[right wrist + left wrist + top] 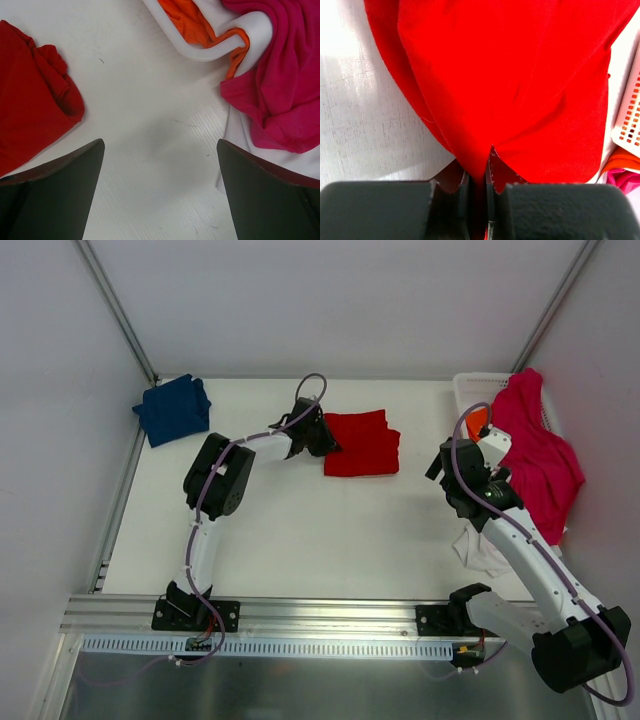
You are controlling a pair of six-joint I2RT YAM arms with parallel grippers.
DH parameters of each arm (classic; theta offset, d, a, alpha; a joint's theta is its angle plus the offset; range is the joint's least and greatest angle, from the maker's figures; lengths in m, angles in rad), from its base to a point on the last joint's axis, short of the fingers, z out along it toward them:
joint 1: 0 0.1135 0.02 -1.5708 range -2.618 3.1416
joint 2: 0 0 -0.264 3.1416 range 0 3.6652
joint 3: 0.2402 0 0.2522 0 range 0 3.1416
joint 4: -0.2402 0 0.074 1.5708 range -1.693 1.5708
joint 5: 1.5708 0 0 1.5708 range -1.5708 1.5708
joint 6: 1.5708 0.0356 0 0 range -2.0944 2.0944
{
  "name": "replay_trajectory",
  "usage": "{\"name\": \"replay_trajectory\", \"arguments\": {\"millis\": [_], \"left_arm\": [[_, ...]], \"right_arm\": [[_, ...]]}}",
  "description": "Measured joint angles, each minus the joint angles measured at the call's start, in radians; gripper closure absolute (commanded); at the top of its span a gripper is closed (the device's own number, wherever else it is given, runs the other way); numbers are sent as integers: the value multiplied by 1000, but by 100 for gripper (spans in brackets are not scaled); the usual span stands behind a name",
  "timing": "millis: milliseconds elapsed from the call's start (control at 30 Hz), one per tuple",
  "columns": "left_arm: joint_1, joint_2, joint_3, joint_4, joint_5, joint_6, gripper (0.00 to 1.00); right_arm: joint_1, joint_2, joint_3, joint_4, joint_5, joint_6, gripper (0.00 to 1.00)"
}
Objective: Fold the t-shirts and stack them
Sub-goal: Neatly place the folded tshirt to the corner
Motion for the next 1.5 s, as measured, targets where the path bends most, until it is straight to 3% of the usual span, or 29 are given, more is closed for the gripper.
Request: {"name": "replay_trajectory", "arguments": {"millis": [267,433,600,800,1133,1500], "left_arm": [[19,0,111,-163,-18,137,100],[103,0,312,-320,-18,313,100],[204,0,433,-366,-23,515,100],[276,27,473,-436,-73,702,100],[369,94,488,-499,-226,884,100],[563,51,496,-489,-280,935,100]], "right_arm": [[-2,0,-11,2,-5,8,0],[-3,0,-31,15,-25,14,0],[-3,0,-51,40,-49,22,0],[-17,0,-104,74,-84,29,0],[-52,0,-173,136,-154,29,0],[-68,-7,-203,180,-218,34,0]]}}
